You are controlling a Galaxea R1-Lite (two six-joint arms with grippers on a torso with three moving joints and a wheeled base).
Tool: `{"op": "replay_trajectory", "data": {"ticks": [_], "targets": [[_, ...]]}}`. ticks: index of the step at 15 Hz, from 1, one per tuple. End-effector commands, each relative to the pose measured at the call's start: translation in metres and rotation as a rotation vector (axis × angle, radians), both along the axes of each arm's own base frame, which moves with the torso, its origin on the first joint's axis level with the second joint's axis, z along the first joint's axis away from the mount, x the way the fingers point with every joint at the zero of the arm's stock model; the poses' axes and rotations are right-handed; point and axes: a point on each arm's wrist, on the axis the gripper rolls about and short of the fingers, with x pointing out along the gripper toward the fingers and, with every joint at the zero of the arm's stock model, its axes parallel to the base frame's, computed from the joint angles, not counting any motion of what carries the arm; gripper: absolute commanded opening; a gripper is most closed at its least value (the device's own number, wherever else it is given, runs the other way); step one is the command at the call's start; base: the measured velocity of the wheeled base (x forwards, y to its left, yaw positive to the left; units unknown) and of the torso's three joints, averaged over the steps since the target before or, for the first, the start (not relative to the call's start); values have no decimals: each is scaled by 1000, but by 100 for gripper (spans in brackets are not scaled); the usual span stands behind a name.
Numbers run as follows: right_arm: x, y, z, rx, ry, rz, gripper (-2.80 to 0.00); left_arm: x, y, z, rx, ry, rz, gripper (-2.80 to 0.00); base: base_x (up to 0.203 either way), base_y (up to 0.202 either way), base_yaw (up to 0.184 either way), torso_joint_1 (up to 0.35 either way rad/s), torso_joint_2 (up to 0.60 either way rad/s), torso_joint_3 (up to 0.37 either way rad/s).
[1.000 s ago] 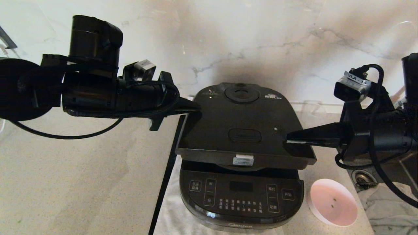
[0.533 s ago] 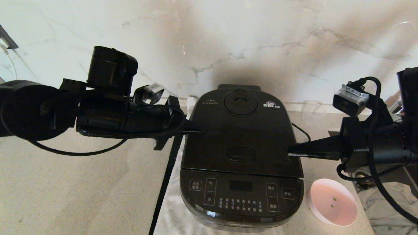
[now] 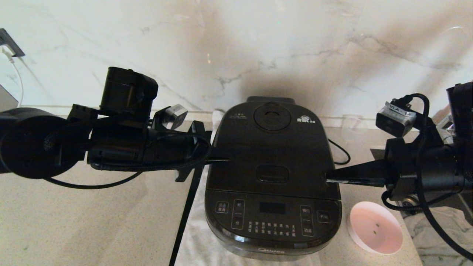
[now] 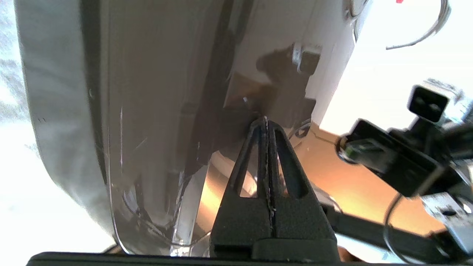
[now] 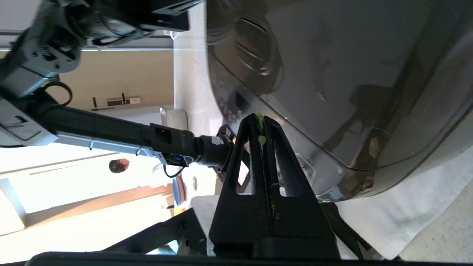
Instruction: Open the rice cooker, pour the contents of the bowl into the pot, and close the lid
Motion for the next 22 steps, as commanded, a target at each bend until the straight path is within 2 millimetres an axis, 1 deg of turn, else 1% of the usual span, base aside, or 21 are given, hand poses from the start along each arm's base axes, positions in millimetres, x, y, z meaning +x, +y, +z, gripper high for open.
{"op": "replay_trajectory", "data": {"ticks": [1,2,4,6,7,8,9,10,11,12,13,14,15,16,19,21,22], "targets": [[-9,-5,14,23,-53,-4,-280,-9,5,20,-32,-64,11,-280,0,0,0,0,0,0],[-14,-8,22,37,-95,-12,-280,-19,10,40,-60,-124,15,-280,0,0,0,0,0,0],[-28,-14,38,59,-186,-42,-280,-42,22,85,-123,-259,27,-280,0,0,0,0,0,0],[-45,-20,55,79,-276,-80,-280,-73,37,129,-177,-394,55,-280,0,0,0,0,0,0],[-53,-24,63,82,-313,-107,-280,-89,46,147,-189,-449,75,-280,0,0,0,0,0,0],[-57,-28,67,63,-350,-178,-280,-106,55,161,-175,-513,104,-280,0,0,0,0,0,0],[-59,-32,70,34,-383,-261,-280,-121,64,169,-125,-586,139,-280,0,0,0,0,0,0],[-59,-35,73,-10,-404,-360,-280,-135,73,173,-39,-669,182,-280,0,0,0,0,0,0],[-61,-39,75,-81,-417,-472,-280,-149,83,173,92,-754,254,-280,0,0,0,0,0,0],[-65,-45,76,-183,-439,-576,-280,-162,92,169,243,-816,333,-280,0,0,0,0,0,0],[-69,-50,74,-294,-468,-665,-280,-170,99,156,384,-839,381,-280,0,0,0,0,0,0],[-75,-58,69,-427,-497,-768,-280,-182,110,139,535,-855,447,-280,0,0,0,0,0,0],[-82,-65,59,-559,-510,-847,-280,-192,119,118,655,-842,497,-280,0,0,0,0,0,0],[-91,-69,53,-632,-522,-885,-280,-208,129,98,739,-845,536,-280,0,0,0,0,0,0],[-110,-72,36,-670,-516,-875,-280,-263,156,37,930,-900,718,-280,0,0,0,0,0,0],[-115,-71,31,-678,-494,-836,-280,-292,164,6,1001,-930,858,-280,0,0,0,0,0,0],[-117,-71,28,-675,-469,-810,-280,-299,165,-13,1043,-914,924,-280,0,0,0,0,0,0]]}}
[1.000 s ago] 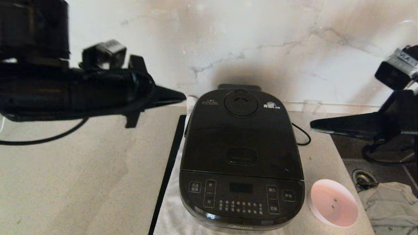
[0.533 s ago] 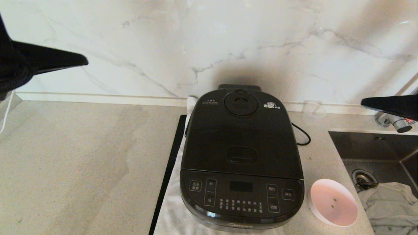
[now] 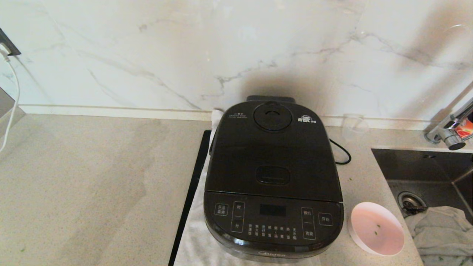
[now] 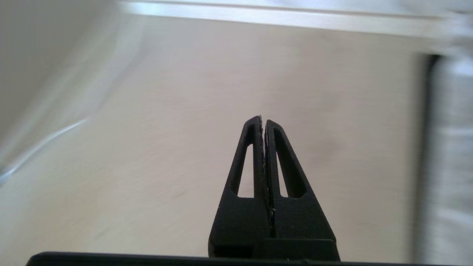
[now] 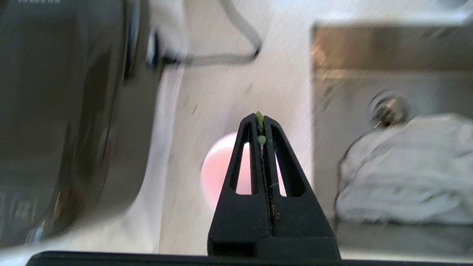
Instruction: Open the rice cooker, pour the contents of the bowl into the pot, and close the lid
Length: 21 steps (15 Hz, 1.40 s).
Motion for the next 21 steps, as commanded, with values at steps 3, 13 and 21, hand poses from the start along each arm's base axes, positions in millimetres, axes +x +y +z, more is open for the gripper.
{"op": "replay_trajectory", "data": {"ticks": [3,13,21], "targets": [[-17,0,-13,43,63,106,-280,-35,9,-52,-73,-173,301,-280,0,0,0,0,0,0],[-22,3,-23,153,103,282,-280,-46,-1,-135,30,-69,-22,-280,0,0,0,0,0,0],[-25,14,-14,218,118,550,-280,-40,-9,-153,-45,-29,-355,-280,0,0,0,0,0,0]]}}
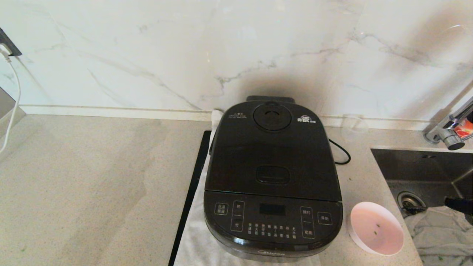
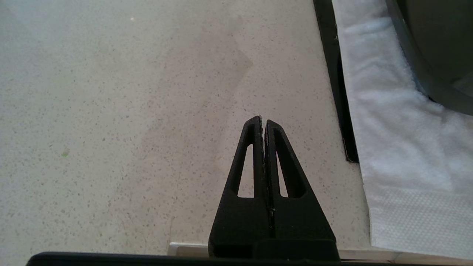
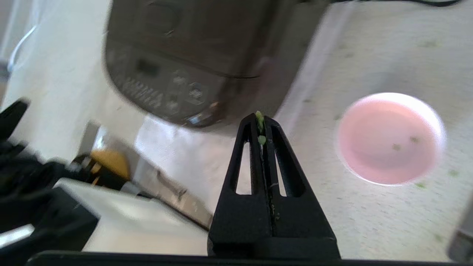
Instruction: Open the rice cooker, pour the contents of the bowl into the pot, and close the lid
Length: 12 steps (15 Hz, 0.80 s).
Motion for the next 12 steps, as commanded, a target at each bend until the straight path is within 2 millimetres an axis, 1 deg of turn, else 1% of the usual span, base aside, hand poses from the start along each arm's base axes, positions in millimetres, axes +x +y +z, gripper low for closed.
{"op": "replay_trajectory", "data": {"ticks": [1,3,6,10,12], "targets": [[3,6,-2,-6,22,61,-280,0,0,0,-5,1,-1,-280,0,0,0,0,0,0],[6,15,-8,-19,60,138,-280,0,0,-1,-5,3,-1,-280,0,0,0,0,0,0],[22,31,-20,-40,150,209,-280,0,0,-1,-6,3,-1,-280,0,0,0,0,0,0],[40,56,-25,-8,194,277,-280,0,0,-1,-7,2,-1,-280,0,0,0,0,0,0],[42,66,-24,-7,195,316,-280,0,0,-1,-7,3,-1,-280,0,0,0,0,0,0]]}}
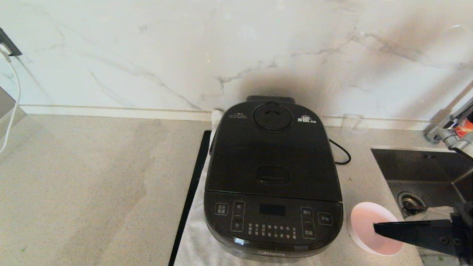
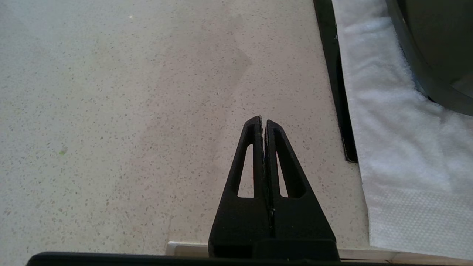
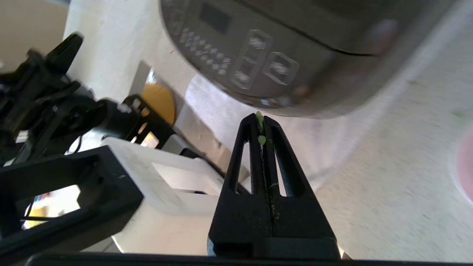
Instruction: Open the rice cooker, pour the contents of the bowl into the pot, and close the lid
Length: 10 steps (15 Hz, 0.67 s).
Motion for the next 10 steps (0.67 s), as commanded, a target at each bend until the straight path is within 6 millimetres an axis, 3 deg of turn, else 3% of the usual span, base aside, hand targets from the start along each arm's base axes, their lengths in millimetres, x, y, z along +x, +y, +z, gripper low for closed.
{"op": "replay_trajectory", "data": {"ticks": [1,10], "targets": [[8,16,-6,-26,42,54,-280,0,0,0,1,1,0,-280,0,0,0,0,0,0],[23,48,-17,-57,97,124,-280,0,0,0,1,1,0,-280,0,0,0,0,0,0]]}}
